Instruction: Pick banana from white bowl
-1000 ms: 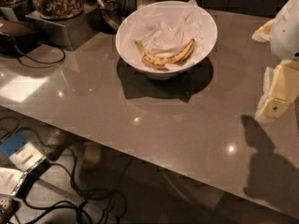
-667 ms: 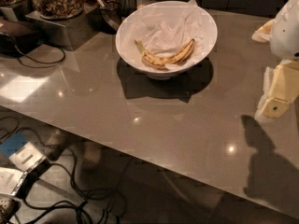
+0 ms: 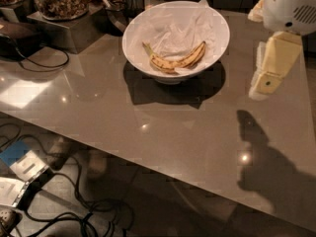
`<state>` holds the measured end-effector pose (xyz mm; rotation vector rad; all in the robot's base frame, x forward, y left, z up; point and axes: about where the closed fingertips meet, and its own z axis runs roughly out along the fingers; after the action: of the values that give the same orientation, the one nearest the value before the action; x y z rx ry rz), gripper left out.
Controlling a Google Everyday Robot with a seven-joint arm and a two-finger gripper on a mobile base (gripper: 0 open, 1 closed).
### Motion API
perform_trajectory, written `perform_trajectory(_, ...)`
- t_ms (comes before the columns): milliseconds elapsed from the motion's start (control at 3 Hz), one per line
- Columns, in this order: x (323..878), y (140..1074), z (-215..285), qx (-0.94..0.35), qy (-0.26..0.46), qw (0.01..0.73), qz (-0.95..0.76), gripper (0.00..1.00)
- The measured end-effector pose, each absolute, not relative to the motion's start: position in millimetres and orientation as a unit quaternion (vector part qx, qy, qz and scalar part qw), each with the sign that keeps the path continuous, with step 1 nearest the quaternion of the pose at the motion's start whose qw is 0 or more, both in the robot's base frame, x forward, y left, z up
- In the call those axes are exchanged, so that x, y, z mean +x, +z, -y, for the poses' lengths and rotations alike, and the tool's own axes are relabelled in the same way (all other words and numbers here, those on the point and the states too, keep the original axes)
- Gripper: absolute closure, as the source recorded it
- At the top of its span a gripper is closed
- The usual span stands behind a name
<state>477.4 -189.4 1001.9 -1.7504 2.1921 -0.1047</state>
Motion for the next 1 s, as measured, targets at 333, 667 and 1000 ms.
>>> perform_trajectory(333, 507.9, 1003.0, 160.7, -0.635, -0.037, 0.148, -0.757, 0.0)
perform_trajectory(667, 514.5, 1006.4, 149.9, -0.64, -0.04, 0.159, -0.75, 0.0)
perform_trajectory(1000, 532.8, 1010.8, 132.2, -0.646, -0.03, 0.175, -0.742, 0.0)
